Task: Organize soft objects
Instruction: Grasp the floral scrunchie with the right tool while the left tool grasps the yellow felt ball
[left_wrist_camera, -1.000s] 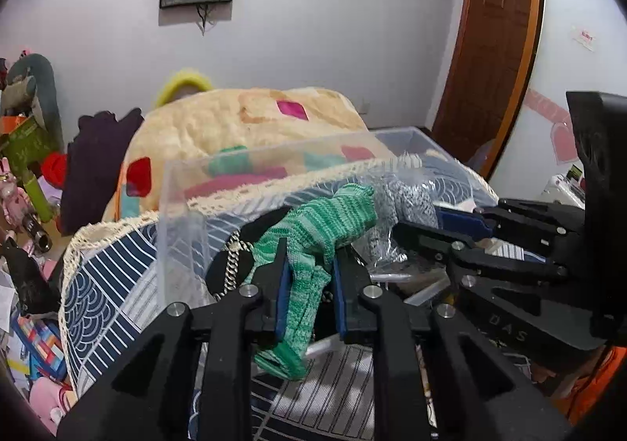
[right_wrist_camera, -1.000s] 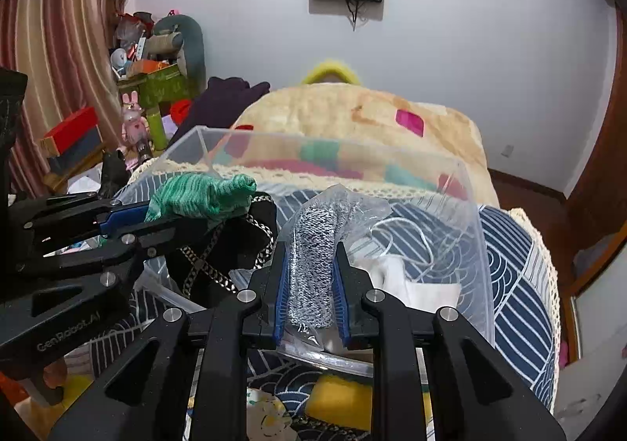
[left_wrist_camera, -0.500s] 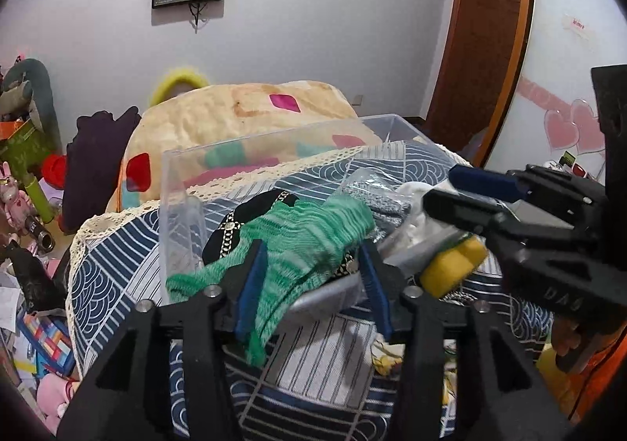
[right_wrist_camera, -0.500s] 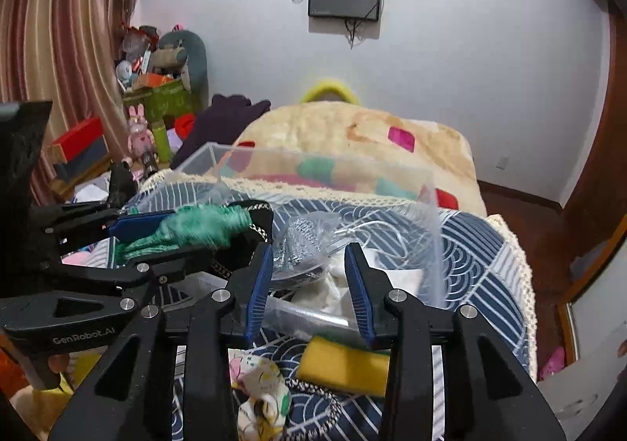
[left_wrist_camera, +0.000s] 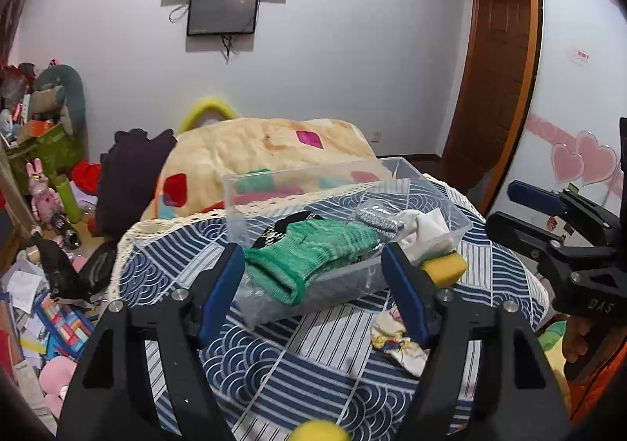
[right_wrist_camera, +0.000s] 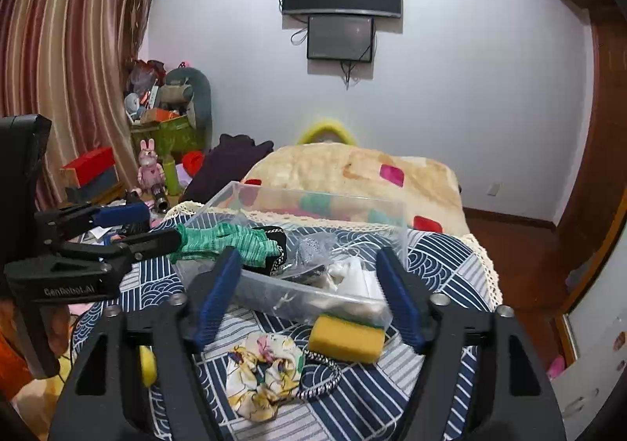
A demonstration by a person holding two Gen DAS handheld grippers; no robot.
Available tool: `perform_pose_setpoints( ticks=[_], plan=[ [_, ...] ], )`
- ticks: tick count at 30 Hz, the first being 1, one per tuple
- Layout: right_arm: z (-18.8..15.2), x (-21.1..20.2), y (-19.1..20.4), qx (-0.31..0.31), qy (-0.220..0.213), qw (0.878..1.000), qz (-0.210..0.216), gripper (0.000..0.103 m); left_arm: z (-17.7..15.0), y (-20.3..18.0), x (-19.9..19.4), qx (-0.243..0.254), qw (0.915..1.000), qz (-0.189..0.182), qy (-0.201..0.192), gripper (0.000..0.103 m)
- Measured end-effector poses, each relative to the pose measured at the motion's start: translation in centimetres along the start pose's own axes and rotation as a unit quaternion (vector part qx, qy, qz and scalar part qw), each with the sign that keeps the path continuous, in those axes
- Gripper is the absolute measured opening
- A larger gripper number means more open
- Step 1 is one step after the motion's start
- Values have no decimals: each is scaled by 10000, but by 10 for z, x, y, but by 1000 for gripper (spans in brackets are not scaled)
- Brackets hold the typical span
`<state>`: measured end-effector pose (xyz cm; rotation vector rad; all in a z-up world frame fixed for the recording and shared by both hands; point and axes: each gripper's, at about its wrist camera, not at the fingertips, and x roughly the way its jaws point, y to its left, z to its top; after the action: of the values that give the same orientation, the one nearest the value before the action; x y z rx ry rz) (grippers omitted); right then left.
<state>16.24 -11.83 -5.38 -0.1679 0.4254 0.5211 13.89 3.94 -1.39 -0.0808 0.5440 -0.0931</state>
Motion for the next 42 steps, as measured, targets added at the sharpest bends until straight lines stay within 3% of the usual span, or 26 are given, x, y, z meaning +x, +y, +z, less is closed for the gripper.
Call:
perform_pose_setpoints(
  ticks=[8, 27, 34, 37, 40, 42],
  plan=[
    [-20, -3, 5, 44, 114, 9999, 25, 76, -25, -4, -28, 34, 9999, 109, -113, 96],
    [-101, 29, 12, 480, 1213, 9910, 298, 76, -109, 5, -8, -387, 9964, 159, 737, 97],
    [-106, 35, 21, 509, 1379, 9875, 576, 43, -127, 5, -9, -626, 9950, -76, 770, 96],
    [-106, 37, 24, 522, 1429, 9860, 680, 23, -131, 5, -10, -685, 9945, -135, 787, 82],
    [-107, 37, 26, 517, 1431, 9857, 722, 14, -136, 3, -7, -716, 9931, -277, 891, 71],
    [-106, 35, 26, 511, 1410, 9858, 761, 12, -137, 1, -5, -641, 9932, -302, 923, 54]
  ],
)
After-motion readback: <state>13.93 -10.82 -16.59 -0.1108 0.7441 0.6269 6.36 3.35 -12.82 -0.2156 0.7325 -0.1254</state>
